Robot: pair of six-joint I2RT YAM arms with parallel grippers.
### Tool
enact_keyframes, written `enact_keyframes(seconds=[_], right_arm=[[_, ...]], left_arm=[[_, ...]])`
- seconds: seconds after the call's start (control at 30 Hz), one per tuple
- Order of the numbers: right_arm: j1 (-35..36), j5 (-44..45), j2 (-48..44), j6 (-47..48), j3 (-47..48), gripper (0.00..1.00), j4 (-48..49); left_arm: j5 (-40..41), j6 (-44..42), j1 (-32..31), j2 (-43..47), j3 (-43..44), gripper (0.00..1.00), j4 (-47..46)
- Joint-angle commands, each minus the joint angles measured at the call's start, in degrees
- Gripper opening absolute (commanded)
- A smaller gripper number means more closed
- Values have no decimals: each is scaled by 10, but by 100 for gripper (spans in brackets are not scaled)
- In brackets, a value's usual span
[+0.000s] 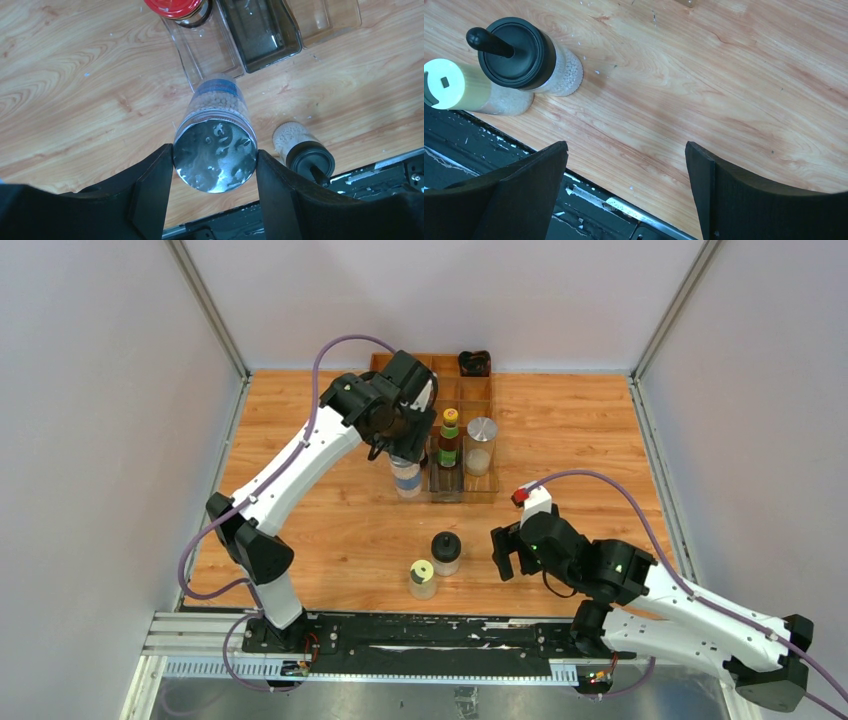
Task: Organize the condiment bottles
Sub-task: Place the bottle in the storage box.
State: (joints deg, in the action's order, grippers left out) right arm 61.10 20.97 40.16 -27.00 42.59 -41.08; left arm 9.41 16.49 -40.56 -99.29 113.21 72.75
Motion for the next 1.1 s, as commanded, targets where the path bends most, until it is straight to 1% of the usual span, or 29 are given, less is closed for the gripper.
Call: enact_keyframes(seconds=[0.0,0.47,1.07], right_arm=[[8,10,-9,-1,12,93,-22],[8,10,-12,-1,9,93,-25],[8,11,-1,4,6,94,-19]], left_arm=[[-14,-12,6,-12,28,39,-2],[-13,-12,18,-63,81,39,-3],[-29,-24,47,-118,123,39,-7]])
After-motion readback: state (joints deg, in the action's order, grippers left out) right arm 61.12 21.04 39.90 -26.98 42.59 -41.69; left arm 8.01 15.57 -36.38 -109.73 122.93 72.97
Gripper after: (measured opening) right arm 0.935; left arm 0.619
